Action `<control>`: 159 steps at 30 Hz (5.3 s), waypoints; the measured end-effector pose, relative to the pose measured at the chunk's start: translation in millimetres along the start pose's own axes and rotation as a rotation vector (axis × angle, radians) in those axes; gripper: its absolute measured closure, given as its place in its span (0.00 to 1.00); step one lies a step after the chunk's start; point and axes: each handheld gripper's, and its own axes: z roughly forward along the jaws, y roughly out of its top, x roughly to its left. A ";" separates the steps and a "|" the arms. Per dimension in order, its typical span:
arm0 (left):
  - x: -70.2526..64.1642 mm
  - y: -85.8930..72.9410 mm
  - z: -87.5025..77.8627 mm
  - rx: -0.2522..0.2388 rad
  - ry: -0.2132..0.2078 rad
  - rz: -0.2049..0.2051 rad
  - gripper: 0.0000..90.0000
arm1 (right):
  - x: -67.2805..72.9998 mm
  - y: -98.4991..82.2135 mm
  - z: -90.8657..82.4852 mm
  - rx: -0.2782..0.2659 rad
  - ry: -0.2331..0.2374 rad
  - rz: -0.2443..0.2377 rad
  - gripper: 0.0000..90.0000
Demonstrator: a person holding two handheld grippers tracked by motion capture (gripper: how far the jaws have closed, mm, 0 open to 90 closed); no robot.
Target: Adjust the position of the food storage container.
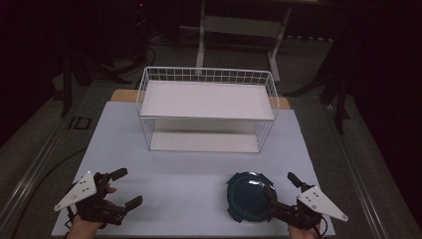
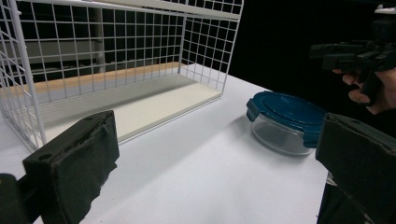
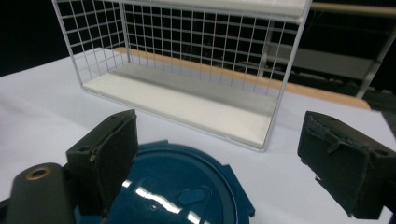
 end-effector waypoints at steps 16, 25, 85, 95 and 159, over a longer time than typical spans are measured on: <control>-1.5 2.9 -0.2 -0.014 -0.008 0.010 0.00 | -11.6 21.7 -5.8 0.098 0.116 -0.014 0.16; -1.4 2.7 0.5 -0.010 -0.019 0.013 0.00 | -25.9 0.0 -4.9 0.204 0.125 -0.052 0.72; -1.4 0.7 6.6 0.009 -0.040 0.007 0.00 | -56.0 -28.0 27.1 0.347 0.222 -0.029 1.00; -1.5 0.5 7.5 0.016 -0.039 0.011 0.00 | -30.8 -36.4 -9.5 0.381 0.322 0.006 1.00; -1.8 0.6 7.2 0.016 -0.043 0.012 0.00 | -78.5 -44.3 36.1 0.445 0.214 -0.005 1.00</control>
